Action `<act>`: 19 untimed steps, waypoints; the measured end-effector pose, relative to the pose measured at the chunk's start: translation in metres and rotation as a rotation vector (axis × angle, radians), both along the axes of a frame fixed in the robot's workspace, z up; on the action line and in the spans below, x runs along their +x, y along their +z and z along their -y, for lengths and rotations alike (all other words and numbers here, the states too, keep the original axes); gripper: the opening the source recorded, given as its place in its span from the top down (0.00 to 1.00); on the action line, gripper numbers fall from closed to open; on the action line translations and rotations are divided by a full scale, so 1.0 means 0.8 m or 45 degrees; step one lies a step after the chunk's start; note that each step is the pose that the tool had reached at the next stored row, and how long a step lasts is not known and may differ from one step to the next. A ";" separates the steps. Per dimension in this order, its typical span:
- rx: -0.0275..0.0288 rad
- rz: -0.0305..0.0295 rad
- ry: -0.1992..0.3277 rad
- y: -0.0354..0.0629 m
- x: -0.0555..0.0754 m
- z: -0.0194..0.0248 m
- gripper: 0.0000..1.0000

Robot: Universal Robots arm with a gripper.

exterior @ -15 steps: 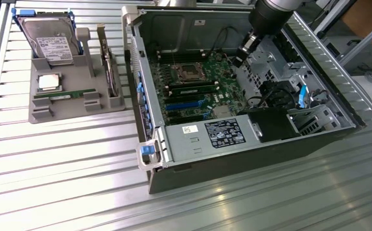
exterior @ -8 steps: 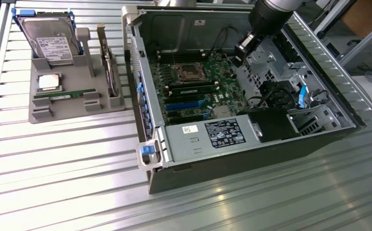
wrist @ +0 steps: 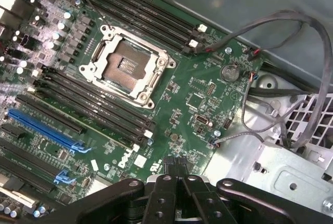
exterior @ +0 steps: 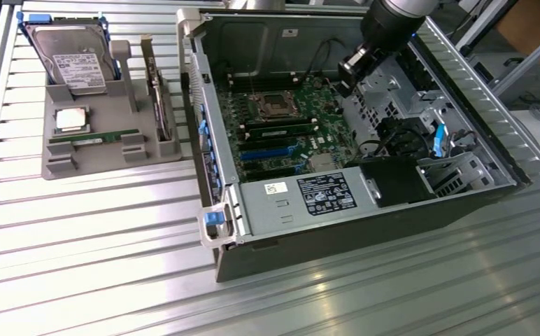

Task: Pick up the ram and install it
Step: 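Press down the ram until it locks into place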

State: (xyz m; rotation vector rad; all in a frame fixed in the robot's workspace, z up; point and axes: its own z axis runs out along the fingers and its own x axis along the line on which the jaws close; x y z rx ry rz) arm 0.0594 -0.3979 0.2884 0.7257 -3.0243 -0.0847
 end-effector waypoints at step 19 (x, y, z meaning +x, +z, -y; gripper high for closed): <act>0.0000 0.0000 -0.368 -0.002 0.000 0.0000 0.90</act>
